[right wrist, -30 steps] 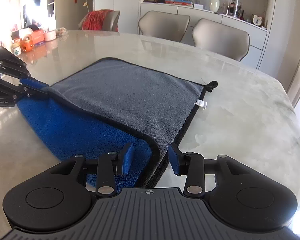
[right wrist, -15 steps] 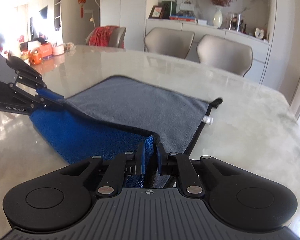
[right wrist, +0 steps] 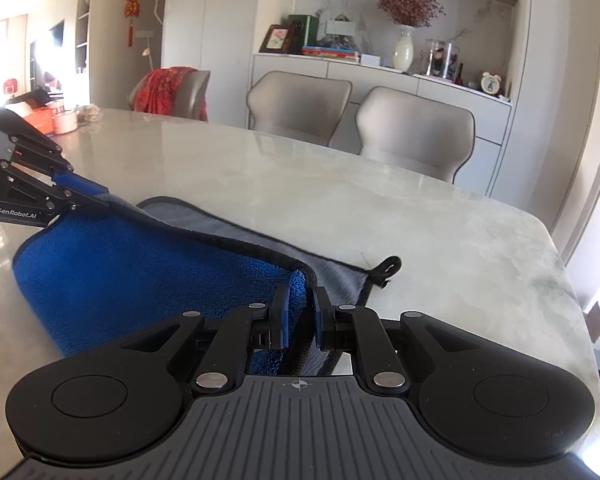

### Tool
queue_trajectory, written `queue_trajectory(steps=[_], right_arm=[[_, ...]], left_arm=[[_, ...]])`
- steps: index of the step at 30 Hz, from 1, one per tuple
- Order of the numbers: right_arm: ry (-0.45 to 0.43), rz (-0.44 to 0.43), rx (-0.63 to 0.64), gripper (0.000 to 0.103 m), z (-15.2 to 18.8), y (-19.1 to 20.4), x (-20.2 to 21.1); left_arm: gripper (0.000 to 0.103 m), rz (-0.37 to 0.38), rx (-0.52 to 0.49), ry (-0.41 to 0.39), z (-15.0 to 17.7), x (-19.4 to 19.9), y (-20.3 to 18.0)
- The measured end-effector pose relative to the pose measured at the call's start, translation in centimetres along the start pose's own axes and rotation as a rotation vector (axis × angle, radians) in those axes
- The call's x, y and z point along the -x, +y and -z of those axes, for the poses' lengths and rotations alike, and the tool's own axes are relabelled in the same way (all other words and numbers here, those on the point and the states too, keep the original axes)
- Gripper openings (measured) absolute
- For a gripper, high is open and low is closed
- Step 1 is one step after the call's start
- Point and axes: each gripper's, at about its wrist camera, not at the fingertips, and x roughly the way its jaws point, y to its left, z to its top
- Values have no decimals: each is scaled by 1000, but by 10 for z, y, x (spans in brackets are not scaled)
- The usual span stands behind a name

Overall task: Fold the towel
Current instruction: 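Lift and fold the towel edge over with both grippers, then lay the folded edge down and open both grippers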

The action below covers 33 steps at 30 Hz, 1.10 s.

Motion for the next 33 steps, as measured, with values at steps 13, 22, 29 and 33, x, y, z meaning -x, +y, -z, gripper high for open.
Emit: queue_trajectory(steps=[13,22,29,33], right_arm=[[74,49,13,12,-8,-16,-64],[69,60,7,12,-6,-18,-76],[40,69,8,13,-8,-18,-74],[17,62,-5,13,-10,-22,-72]], left_arm=[[12,-1,41,83,-13,-73,18],[16,12,77,78,-15,-80,29],[15,-2,107,37,-20,-77,33],[13,-64,95,9,-23,-76,35]])
